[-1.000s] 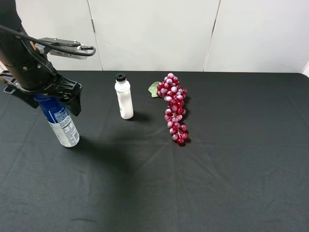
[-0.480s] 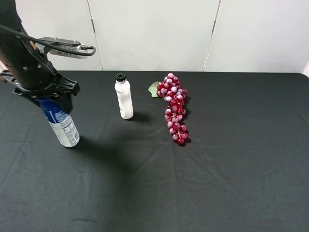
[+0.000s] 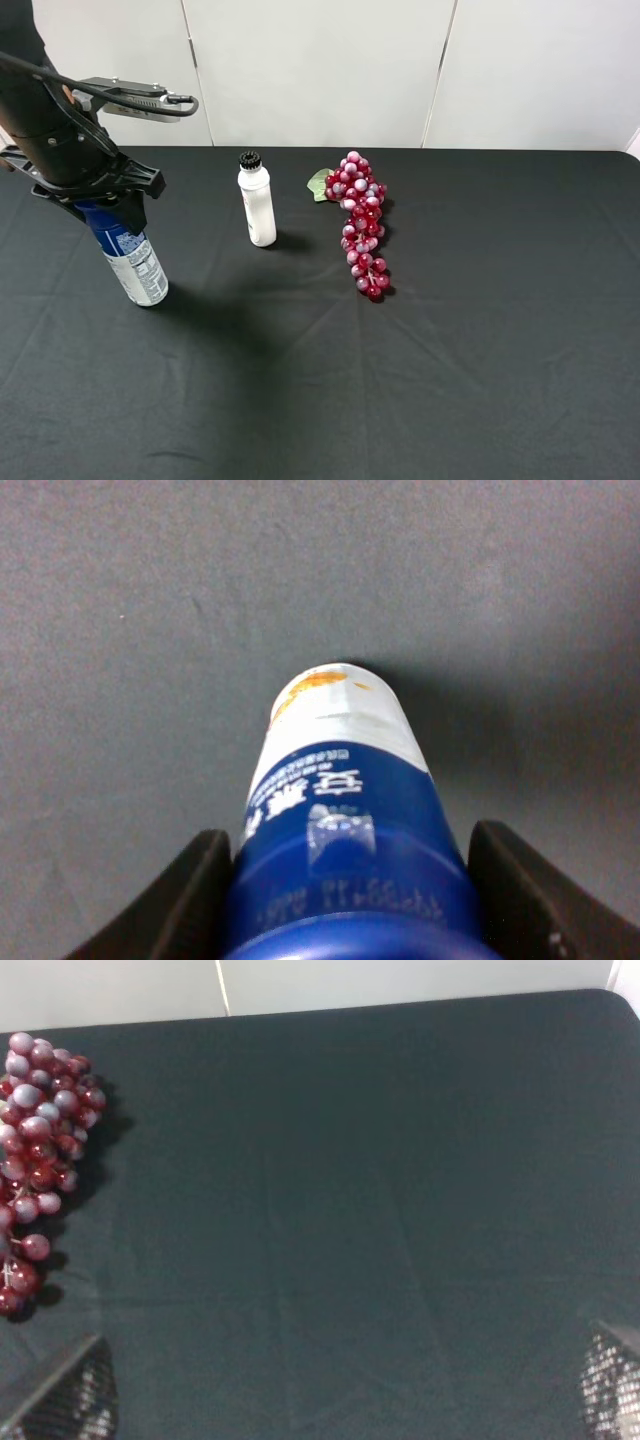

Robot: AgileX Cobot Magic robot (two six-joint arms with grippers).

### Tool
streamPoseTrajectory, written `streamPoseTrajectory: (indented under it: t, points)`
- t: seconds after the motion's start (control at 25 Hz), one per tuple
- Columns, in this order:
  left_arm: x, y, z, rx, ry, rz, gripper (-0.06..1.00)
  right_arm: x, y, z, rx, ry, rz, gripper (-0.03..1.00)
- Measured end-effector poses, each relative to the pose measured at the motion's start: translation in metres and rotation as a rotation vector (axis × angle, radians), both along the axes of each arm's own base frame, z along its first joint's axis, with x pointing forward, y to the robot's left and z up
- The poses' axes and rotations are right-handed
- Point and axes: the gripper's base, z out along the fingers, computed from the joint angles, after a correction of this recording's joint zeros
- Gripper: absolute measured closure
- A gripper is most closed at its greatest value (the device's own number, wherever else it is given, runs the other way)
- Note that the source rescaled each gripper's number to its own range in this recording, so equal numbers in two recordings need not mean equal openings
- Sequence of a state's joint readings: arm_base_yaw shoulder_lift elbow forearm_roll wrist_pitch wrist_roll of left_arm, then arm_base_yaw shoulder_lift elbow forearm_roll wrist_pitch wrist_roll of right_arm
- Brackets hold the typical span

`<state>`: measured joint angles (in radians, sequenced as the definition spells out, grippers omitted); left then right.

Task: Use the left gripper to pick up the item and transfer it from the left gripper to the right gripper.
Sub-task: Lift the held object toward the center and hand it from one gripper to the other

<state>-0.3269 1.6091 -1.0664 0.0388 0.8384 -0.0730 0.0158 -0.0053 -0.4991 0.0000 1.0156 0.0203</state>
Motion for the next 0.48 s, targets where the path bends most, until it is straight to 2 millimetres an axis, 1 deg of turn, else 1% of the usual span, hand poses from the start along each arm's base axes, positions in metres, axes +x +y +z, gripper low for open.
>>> streamPoseTrajectory:
  t: [0.16, 0.48]
  points:
    - [0.003, -0.001, 0.007, 0.003, 0.01, 0.0, 0.93, 0.0, 0.0, 0.0, 0.0, 0.0, 0.0, -0.03]
    - [0.008, -0.003, 0.044, 0.019, 0.056, -0.001, 0.93, 0.0, 0.0, 0.0, 0.0, 0.0, 0.0, -0.03]
